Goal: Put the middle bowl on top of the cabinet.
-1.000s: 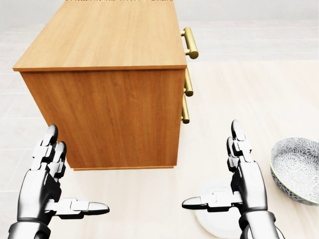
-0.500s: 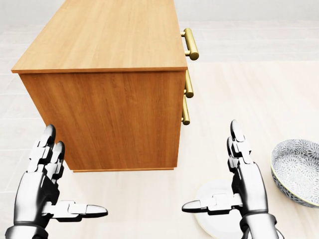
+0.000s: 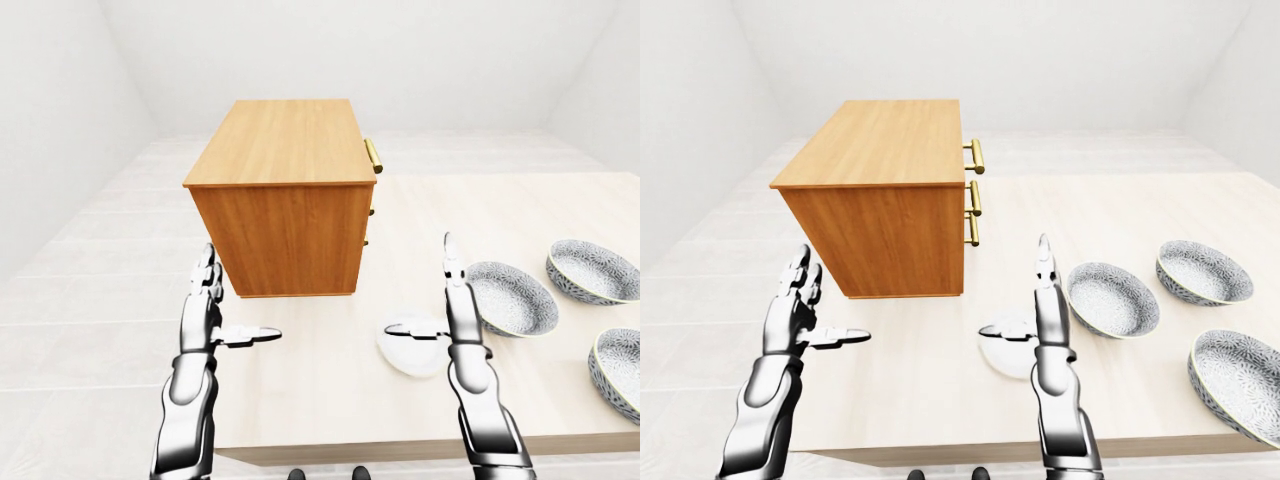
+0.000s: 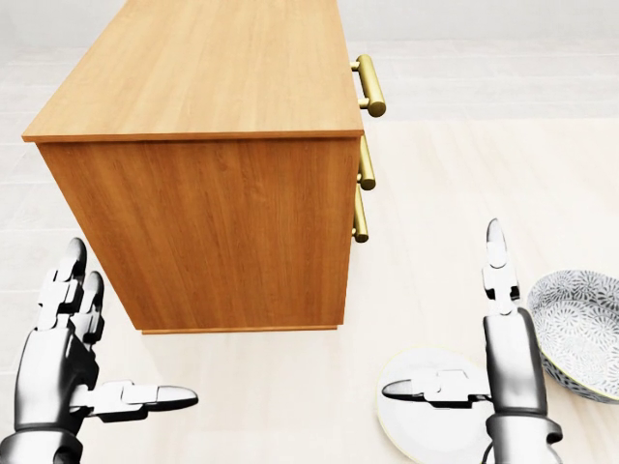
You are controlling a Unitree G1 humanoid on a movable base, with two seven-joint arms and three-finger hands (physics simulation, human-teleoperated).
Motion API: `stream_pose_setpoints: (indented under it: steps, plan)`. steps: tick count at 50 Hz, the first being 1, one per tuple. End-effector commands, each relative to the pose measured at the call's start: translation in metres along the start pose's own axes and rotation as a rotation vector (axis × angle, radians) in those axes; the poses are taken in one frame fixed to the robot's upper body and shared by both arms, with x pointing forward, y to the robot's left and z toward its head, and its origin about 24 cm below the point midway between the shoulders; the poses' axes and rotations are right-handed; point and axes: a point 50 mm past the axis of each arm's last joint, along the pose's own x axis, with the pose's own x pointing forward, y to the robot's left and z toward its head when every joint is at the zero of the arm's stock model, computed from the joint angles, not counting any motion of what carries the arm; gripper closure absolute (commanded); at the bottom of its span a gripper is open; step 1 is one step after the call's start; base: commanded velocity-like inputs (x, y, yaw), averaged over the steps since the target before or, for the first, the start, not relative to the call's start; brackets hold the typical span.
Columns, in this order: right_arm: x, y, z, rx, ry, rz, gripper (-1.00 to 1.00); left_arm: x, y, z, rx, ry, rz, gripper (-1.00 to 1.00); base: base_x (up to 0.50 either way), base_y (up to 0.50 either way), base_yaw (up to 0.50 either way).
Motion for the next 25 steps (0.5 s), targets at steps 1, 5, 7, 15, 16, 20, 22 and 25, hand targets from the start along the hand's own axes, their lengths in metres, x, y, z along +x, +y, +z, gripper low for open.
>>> stream_pose_setpoints:
  steps: [1,5,7,15,16,20,22,25]
  plan:
    - [0.006,-0.017,0.005,-0.198,-0.054,-0.125,-1.00,0.001,0.001,0.002,-0.002,-0.003,-0.010,-1.00,0.00,0.00,0.00]
    - [0.007,-0.023,0.007,-0.219,-0.051,-0.130,-1.00,0.001,0.004,0.004,-0.009,-0.007,-0.006,-1.00,0.00,0.00,0.00]
    - [0.007,-0.027,0.008,-0.251,-0.051,-0.139,-1.00,0.001,0.005,0.003,-0.010,-0.007,-0.003,-1.00,0.00,0.00,0.00]
    - [0.007,-0.030,0.000,-0.336,-0.006,-0.124,-1.00,0.001,0.006,0.001,-0.014,-0.008,0.001,-1.00,0.00,0.00,0.00]
    - [0.007,-0.030,0.000,-0.336,-0.006,-0.124,-1.00,0.001,0.006,0.001,-0.014,-0.008,0.001,-1.00,0.00,0.00,0.00]
    - [0.008,-0.030,-0.005,-0.423,0.019,-0.121,-1.00,0.004,0.006,-0.001,-0.012,-0.005,0.004,-1.00,0.00,0.00,0.00]
    - [0.007,-0.031,-0.005,-0.464,0.027,-0.116,-1.00,0.004,0.007,-0.001,-0.013,-0.005,0.004,-1.00,0.00,0.00,0.00]
    - [0.008,-0.042,-0.003,-0.556,0.048,-0.152,-1.00,0.005,0.007,-0.003,-0.012,-0.005,0.003,-1.00,0.00,0.00,0.00]
